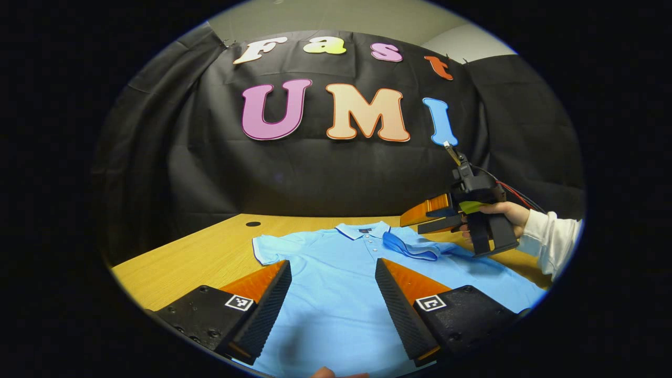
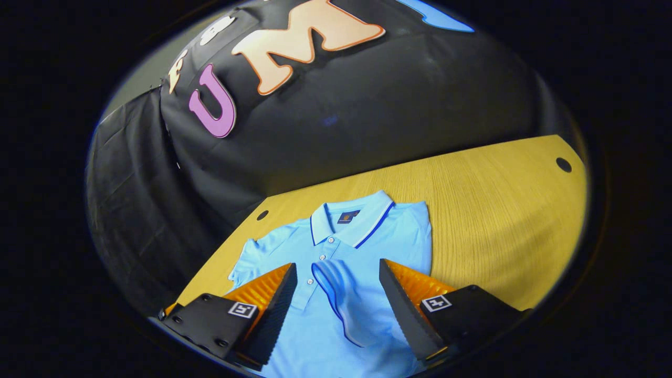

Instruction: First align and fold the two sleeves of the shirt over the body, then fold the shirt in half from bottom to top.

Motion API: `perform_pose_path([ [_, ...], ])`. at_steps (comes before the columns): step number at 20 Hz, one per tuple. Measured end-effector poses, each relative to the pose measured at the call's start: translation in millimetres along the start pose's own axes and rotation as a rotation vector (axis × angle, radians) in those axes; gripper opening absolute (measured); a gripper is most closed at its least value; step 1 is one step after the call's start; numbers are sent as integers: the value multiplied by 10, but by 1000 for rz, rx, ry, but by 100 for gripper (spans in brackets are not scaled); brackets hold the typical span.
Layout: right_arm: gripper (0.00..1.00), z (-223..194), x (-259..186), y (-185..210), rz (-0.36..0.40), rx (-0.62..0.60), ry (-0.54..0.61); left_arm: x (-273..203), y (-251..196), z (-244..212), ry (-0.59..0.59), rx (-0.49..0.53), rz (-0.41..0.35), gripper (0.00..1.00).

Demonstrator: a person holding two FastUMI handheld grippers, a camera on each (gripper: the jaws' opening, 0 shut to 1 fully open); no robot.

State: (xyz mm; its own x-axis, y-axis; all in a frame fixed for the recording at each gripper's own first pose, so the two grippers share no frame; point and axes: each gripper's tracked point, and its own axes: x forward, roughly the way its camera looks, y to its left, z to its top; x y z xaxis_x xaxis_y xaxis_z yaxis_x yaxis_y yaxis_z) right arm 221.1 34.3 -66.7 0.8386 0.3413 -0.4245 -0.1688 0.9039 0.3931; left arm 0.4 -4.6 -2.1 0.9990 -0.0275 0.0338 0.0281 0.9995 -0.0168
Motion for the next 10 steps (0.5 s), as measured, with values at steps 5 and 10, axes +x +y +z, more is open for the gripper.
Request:
perform_pose_path([
  [5, 98, -25, -457, 47, -34, -109, -72, 11, 6, -23, 10, -3, -6, 95],
  [10, 98, -153, -1124, 98, -50, -168, -157, 91, 61, -119, 97, -35, -50, 95],
])
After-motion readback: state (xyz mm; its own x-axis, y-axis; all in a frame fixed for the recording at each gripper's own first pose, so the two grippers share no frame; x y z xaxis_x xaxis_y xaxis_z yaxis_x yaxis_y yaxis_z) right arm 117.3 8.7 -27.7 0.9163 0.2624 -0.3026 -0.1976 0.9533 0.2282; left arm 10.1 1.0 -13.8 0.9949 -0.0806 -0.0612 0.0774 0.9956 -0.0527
